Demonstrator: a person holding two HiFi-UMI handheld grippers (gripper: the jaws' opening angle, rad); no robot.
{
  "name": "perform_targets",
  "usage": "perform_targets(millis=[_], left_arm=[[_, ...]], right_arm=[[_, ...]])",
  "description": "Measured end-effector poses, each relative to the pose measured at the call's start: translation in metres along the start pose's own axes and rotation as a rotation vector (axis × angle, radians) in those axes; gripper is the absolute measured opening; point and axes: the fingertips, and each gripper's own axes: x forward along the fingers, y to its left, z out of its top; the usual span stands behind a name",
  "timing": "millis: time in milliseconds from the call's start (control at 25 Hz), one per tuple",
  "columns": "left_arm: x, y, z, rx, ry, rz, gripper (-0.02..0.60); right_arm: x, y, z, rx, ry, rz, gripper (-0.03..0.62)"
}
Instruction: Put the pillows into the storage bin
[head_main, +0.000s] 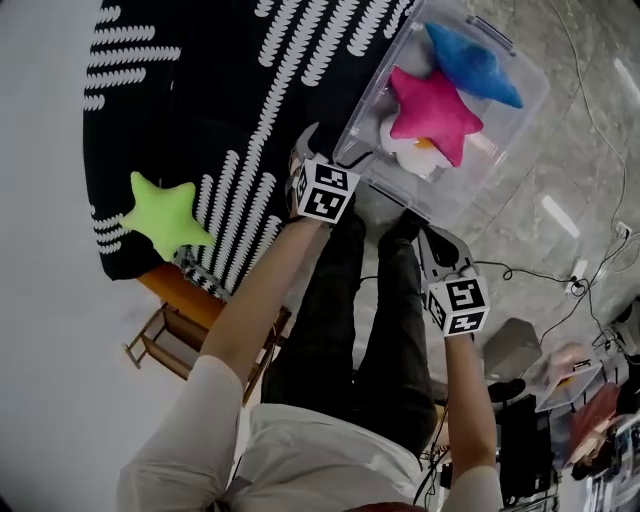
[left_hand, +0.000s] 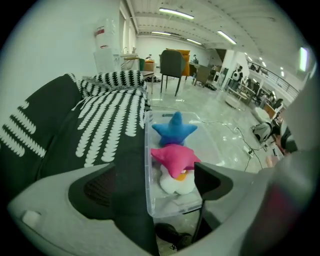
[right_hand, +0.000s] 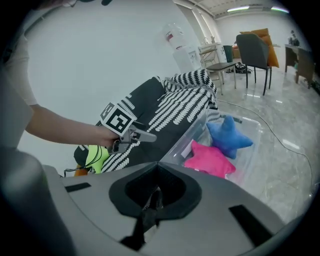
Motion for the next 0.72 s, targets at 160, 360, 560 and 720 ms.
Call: perform_targets(millis=[160, 360, 560, 720], left_arm=[[-0.028, 0.049, -0.046, -0.081, 0.014, 0.043, 0.465], [-0.054, 0.097, -0.101, -0.189, 0.027, 0.117, 0.465], [-0.078, 0.138, -0.153, -0.318, 0.056, 0.165, 0.465], [-0.104, 0.167, -0.197, -0.467, 0.057, 0.227, 0.465]], right_arm=[[0.020, 0.033, 0.010, -0.021, 0.014, 0.012, 0.003], [0.047, 0.068, 0.017, -0.096, 0.062, 0.068, 0.003], [0.071, 0.101, 0.024, -0.146, 0.097, 0.104, 0.003], [0.085, 0.122, 0.029, -0.181, 0.124, 0.129, 0.003]])
